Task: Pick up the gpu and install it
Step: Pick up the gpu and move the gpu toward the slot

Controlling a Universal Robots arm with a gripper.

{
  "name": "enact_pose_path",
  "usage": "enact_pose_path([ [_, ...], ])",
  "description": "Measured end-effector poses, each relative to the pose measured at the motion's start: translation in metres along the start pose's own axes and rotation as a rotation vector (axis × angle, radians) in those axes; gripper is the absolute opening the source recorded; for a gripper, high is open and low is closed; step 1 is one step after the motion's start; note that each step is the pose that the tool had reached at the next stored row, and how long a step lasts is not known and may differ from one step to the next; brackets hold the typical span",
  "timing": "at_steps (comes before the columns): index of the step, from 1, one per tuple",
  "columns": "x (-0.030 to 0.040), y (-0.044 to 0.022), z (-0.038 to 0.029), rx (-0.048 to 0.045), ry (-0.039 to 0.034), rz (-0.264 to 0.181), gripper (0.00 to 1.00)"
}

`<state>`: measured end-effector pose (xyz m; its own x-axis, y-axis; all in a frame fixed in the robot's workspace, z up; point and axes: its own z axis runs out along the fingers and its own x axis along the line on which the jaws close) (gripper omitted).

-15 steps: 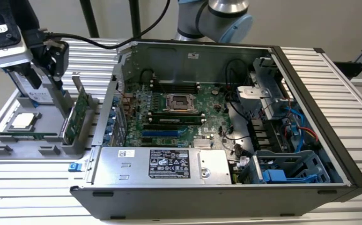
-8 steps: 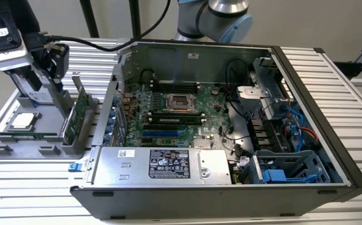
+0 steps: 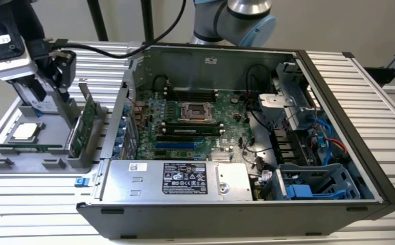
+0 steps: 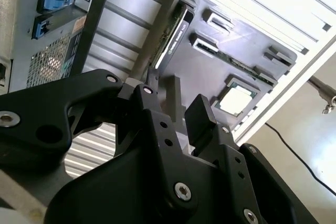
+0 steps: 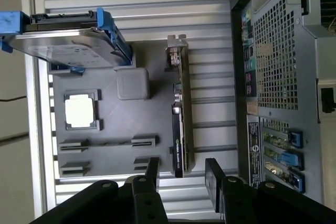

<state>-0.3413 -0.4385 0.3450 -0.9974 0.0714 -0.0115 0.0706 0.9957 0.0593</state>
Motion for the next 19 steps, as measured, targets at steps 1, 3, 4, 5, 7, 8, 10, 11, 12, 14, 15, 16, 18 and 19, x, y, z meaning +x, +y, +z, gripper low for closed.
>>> enact_pose_path([
  [1,0.0,-0.0002,0.0006,0.0,0.0,0.0,1.0],
  [3,0.0,-0.0008,0.0017,0.0,0.0,0.0,1.0],
  [4,0.0,-0.001,0.0023,0.0,0.0,0.0,1.0],
  [5,-0.0001,-0.0013,0.0029,0.0,0.0,0.0,1.0],
  [7,0.0,-0.0017,0.0042,0.0,0.0,0.0,1.0],
  [8,-0.0001,-0.0018,0.0048,0.0,-0.0001,0.0,1.0],
  [10,-0.0001,-0.002,0.0061,0.0,0.0001,0.0,1.0],
  [11,-0.0001,-0.0021,0.0067,0.0,0.0001,0.0,1.0],
  [12,-0.0001,-0.0021,0.0072,0.0001,0.0,0.0,1.0],
  [14,0.0,-0.0022,0.0076,0.0002,0.0002,0.0,1.0],
  [15,0.0,-0.0022,0.0078,0.0,0.0,0.0,1.0],
  [16,0.0,-0.0022,0.0078,0.0,0.0,0.0,1.0],
  [18,-0.0001,-0.0022,0.0079,0.0,0.0,0.0,1.0],
  [19,0.0,-0.0022,0.0082,-0.0001,-0.0001,0.0,1.0],
])
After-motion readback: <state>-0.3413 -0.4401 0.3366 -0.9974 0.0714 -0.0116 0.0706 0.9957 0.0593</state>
